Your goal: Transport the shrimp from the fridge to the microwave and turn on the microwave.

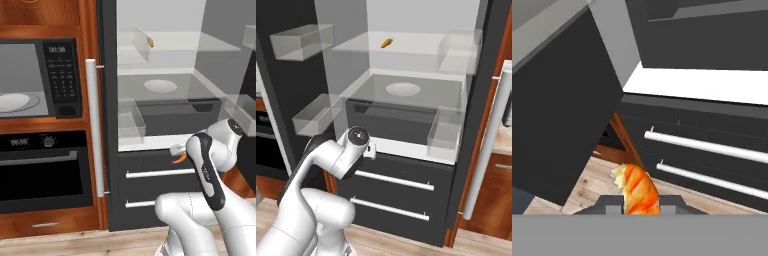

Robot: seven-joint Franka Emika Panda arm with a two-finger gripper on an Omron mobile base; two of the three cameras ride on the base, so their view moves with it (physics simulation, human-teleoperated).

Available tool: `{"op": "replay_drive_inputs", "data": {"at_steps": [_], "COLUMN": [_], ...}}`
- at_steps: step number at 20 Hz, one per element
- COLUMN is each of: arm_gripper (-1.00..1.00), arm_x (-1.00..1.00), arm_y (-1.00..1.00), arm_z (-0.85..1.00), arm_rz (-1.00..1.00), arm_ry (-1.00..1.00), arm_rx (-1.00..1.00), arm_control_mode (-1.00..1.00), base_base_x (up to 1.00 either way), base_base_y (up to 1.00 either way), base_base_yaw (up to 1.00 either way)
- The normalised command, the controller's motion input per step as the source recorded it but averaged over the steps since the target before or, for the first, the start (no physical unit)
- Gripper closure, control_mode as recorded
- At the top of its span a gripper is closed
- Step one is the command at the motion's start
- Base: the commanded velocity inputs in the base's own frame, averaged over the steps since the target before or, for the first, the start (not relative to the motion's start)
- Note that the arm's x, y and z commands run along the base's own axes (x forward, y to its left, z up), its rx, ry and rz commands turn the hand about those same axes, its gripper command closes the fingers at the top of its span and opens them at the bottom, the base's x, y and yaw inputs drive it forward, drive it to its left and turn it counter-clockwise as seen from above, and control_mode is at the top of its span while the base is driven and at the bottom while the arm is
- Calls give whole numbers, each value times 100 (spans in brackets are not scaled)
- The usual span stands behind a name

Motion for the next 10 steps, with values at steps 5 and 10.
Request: {"op": "replay_drive_inputs", "data": {"at_steps": [5,10], "arm_gripper": [100,100], "arm_x": [0,0], "arm_y": [0,0], "arm_z": [0,0], "arm_rz": [0,0], "arm_ry": [0,0], "arm_rx": [0,0], "arm_control_mode": [100,100], "base_base_x": [-69,-50], "base_base_y": [3,31], "base_base_yaw": [7,0]}}
